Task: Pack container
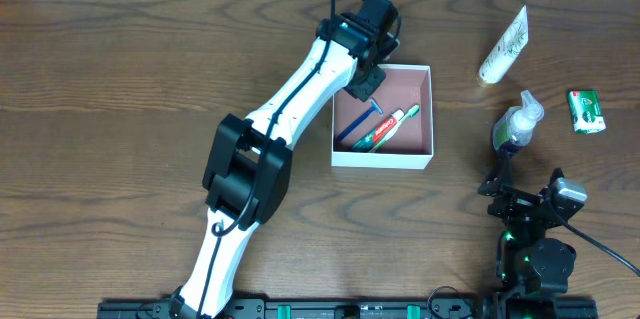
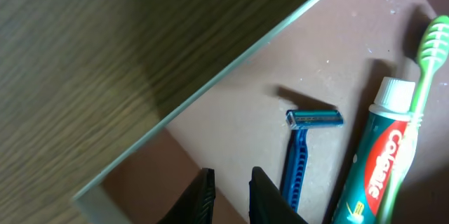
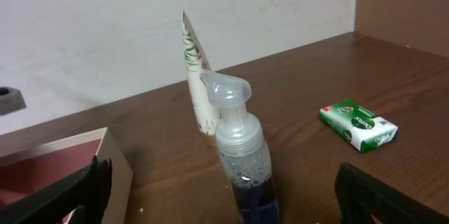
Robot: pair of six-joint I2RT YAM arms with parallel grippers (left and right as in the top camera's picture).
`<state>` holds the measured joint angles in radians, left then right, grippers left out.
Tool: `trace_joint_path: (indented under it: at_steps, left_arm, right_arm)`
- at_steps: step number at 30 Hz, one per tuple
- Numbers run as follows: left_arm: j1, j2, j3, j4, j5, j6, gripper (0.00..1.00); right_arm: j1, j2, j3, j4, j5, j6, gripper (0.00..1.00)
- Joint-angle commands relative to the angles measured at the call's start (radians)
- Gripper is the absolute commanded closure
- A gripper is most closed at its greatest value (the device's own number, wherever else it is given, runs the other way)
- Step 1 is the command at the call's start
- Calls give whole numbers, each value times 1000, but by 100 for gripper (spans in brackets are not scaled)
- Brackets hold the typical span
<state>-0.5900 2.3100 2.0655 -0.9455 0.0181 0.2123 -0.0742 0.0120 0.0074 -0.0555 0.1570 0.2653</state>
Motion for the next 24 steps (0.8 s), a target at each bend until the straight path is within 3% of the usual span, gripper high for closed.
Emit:
trace_joint_path:
  at_steps: [1,24]
  left_arm:
    - [-7,8,-32,18,-11,-8,81]
    - [-24,8,-137,118,26,-143,89]
  right_arm:
    - [16,-6,-2,-4,7,-16,1]
    - [16,-6,-2,-4,7,-16,1]
